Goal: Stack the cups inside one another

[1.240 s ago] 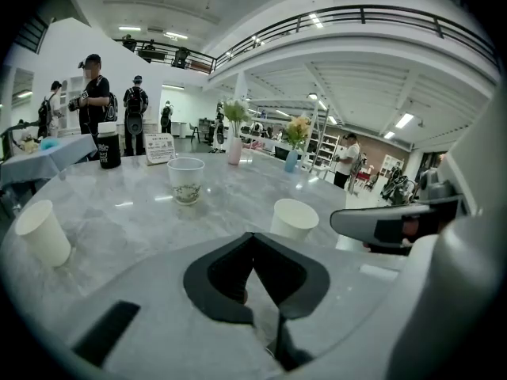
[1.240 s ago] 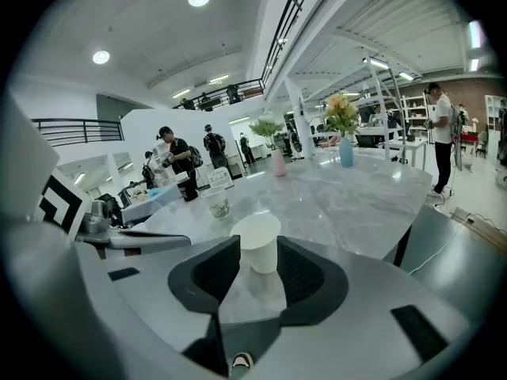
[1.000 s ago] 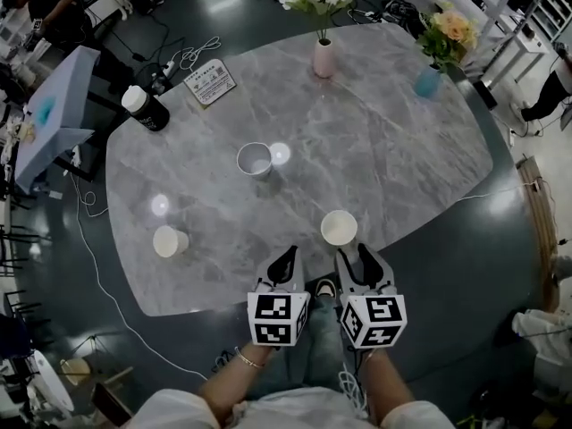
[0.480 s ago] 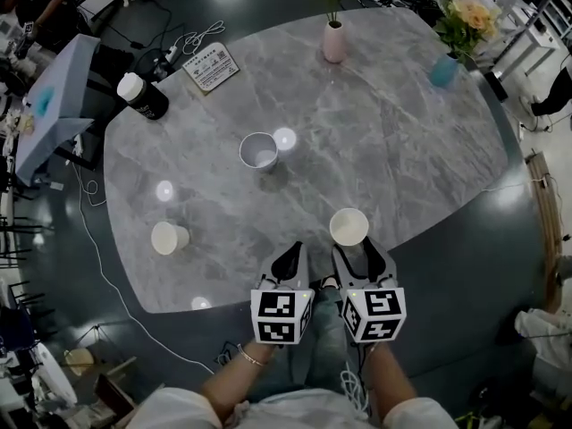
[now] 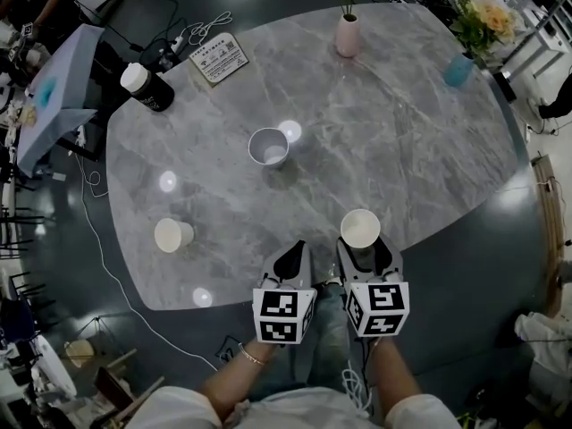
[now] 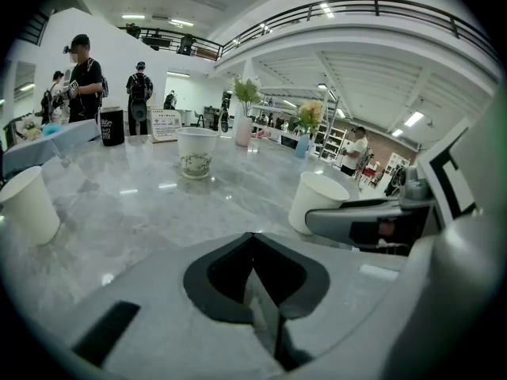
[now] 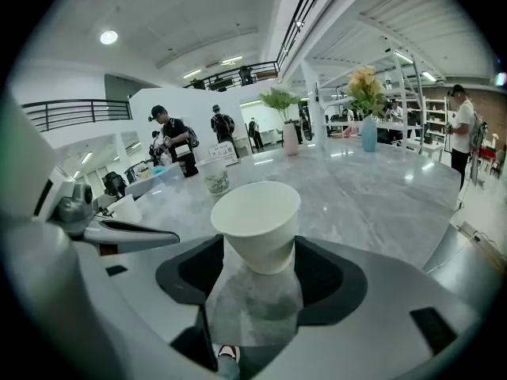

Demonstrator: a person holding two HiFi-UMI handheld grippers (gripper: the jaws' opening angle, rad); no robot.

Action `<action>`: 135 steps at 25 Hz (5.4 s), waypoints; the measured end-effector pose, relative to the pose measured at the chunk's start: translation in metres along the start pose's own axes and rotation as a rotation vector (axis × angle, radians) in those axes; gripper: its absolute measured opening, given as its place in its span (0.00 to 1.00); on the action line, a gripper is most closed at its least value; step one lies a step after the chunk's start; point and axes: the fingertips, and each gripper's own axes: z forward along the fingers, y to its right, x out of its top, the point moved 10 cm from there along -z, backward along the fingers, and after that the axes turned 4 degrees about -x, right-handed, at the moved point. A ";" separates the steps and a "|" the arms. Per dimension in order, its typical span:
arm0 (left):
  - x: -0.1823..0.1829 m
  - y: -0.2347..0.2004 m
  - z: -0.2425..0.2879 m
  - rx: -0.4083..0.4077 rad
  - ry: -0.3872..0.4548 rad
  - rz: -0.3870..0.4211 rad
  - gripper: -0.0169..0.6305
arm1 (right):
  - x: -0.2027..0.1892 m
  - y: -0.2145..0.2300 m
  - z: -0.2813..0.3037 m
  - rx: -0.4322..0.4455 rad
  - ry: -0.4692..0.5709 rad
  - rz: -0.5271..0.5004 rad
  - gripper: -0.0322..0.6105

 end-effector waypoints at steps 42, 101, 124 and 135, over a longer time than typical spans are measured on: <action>0.045 -0.042 -0.026 0.087 0.110 -0.094 0.02 | 0.079 -0.035 0.020 0.028 0.073 -0.078 0.42; 0.092 -0.132 -0.036 0.232 0.174 -0.171 0.02 | 0.157 -0.119 0.113 0.197 0.073 -0.193 0.42; 0.092 -0.118 -0.042 0.230 0.195 -0.165 0.02 | 0.161 -0.107 0.090 0.204 0.105 -0.147 0.43; 0.100 -0.100 -0.058 0.224 0.239 -0.153 0.02 | 0.171 -0.102 0.057 0.162 0.194 -0.164 0.26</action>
